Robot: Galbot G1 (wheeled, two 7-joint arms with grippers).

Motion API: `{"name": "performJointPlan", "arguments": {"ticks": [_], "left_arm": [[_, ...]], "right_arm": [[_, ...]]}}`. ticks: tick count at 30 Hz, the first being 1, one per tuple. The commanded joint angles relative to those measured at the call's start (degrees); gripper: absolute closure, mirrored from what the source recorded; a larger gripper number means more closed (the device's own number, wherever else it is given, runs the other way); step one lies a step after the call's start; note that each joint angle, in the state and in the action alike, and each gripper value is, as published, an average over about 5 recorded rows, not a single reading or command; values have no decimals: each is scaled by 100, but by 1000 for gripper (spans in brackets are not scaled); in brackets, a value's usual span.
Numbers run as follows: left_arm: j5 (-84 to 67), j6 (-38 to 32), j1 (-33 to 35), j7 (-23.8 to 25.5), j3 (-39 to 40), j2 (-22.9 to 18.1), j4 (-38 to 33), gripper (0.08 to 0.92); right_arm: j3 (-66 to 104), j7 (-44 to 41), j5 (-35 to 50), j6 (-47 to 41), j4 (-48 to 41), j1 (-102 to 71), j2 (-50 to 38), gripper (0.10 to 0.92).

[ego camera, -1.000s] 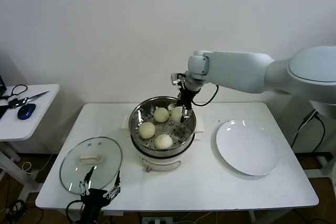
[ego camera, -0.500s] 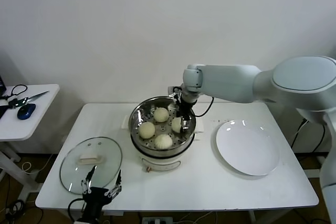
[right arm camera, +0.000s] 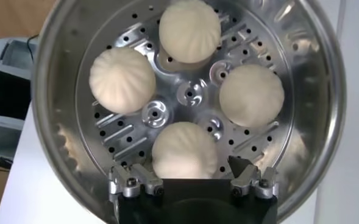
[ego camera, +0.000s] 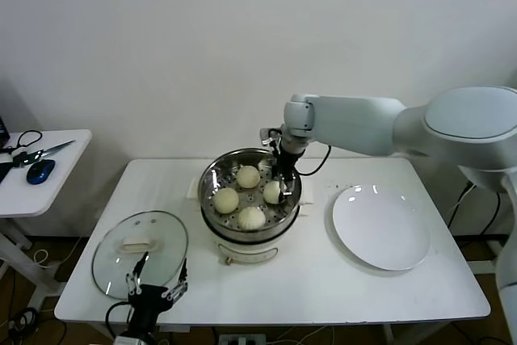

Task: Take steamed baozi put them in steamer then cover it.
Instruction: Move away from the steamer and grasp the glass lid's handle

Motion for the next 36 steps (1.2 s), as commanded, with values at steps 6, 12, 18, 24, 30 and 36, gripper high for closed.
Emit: {"name": "performJointPlan", "arguments": {"ticks": [6,12,18,24,30,36], "left_arm": [[71,4,20,1,25,4,-47,177],[87,-7,46,-28,-25,1,-107,177],[155,-14,-5,-87,-129,0,-107,177],[367,-6,-26,-109,-167,-40,-171,177],[730,17,-36,-88,-263,-95,-252,177],[1496,96,-36,-76,-386,-37,-340,177]], "right_arm": [[648,214,54,386,604,285,-1028,203],[920,2037,485,1654,1304,155,-2193,203],[1932,3563,555,2609,1861,-817,-3431,203],[4024,4315,345,2786,2285,-2600,-4323,203],[6659,4656,-30,2849,2697,-5031,-4696,203],[9167,4748,-394,2830,3081,-7384,-4590,203]]}}
